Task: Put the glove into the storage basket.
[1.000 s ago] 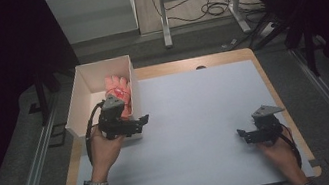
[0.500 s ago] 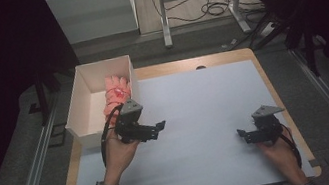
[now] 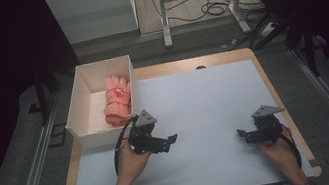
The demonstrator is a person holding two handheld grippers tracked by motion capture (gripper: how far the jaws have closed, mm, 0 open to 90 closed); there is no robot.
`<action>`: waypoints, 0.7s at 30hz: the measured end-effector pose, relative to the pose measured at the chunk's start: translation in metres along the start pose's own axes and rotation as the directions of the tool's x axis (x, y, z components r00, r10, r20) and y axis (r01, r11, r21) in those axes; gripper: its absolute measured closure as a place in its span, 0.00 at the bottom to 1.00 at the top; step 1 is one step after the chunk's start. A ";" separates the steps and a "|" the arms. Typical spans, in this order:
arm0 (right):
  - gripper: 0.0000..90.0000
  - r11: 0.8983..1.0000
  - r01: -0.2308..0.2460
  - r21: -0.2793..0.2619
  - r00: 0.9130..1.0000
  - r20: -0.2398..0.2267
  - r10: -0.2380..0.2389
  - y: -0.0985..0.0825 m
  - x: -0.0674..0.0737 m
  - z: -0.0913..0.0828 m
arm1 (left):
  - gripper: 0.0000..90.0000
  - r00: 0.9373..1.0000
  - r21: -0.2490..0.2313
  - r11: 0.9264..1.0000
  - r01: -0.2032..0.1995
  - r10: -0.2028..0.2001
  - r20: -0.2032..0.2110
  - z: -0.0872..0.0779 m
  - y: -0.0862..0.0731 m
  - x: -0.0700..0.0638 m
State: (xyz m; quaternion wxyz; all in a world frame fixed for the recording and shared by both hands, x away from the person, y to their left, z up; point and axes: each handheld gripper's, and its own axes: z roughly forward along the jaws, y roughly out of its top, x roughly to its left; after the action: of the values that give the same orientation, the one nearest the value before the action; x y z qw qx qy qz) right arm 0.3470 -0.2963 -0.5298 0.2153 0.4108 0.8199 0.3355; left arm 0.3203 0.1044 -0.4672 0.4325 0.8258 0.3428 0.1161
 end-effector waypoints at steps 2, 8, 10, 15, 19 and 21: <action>0.17 1.000 0.000 0.000 1.000 0.000 0.000 0.000 0.000 0.000 | 0.04 1.000 0.005 1.000 0.002 -0.002 0.010 0.004 -0.005 -0.001; 0.17 1.000 0.000 0.000 1.000 0.000 0.000 0.000 0.000 0.000 | 0.04 1.000 0.039 0.999 -0.006 0.005 0.005 0.017 -0.021 -0.003; 0.17 1.000 0.000 0.000 1.000 0.000 0.000 0.000 0.000 0.000 | 0.04 1.000 0.053 0.999 -0.010 0.010 -0.002 0.021 -0.026 -0.003; 0.17 1.000 0.000 0.000 1.000 0.000 0.000 0.000 0.000 0.000 | 0.04 1.000 0.078 0.997 -0.008 0.009 -0.009 0.029 -0.039 -0.003; 0.17 1.000 0.000 -0.001 1.000 0.000 0.000 0.000 0.000 0.000 | 0.04 1.000 0.097 0.995 -0.013 0.015 -0.020 0.033 -0.048 -0.004; 0.17 1.000 0.000 0.000 1.000 0.000 0.000 0.000 0.000 0.000 | 0.04 1.000 0.106 0.994 -0.010 0.012 -0.020 0.035 -0.052 -0.003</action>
State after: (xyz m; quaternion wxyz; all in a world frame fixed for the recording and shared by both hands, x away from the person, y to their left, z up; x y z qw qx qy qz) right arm 0.3470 -0.2963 -0.5298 0.2154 0.4106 0.8200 0.3357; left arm 0.3108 0.1003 -0.5286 0.3841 0.8481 0.3484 0.1085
